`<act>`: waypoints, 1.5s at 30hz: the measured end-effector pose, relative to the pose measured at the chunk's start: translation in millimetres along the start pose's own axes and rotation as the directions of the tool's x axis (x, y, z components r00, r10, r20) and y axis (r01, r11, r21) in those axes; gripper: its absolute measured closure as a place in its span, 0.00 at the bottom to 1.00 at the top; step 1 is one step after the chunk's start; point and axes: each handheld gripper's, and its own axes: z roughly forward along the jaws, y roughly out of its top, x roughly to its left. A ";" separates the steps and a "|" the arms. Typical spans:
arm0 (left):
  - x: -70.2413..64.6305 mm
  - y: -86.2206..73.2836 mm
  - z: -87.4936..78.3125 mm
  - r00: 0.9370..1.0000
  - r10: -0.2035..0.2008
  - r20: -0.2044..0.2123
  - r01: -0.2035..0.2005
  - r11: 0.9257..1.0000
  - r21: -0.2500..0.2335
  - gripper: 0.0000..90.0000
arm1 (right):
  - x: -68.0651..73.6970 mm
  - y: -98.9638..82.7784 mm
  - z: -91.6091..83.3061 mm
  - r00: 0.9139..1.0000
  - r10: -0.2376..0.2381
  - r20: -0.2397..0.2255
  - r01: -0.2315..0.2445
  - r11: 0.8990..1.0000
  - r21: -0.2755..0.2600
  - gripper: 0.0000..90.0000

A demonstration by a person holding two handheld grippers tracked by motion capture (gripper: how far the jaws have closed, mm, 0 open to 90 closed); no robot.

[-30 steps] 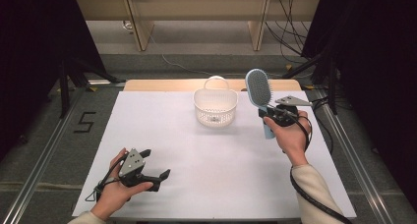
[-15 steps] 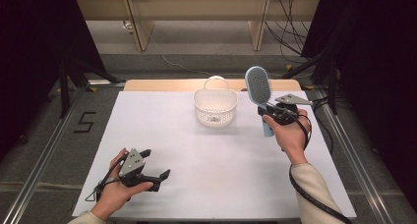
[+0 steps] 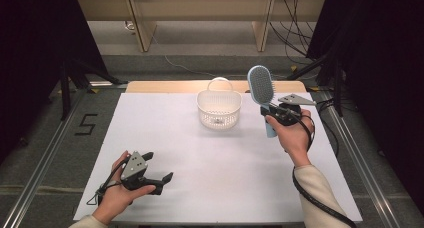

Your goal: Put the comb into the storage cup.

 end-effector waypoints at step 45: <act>-0.8 0.1 0.3 1.000 0.002 0.001 -0.002 1.000 -0.002 0.03 | 10.8 11.0 11.9 1.000 -0.010 -0.004 0.010 1.000 -0.026 0.79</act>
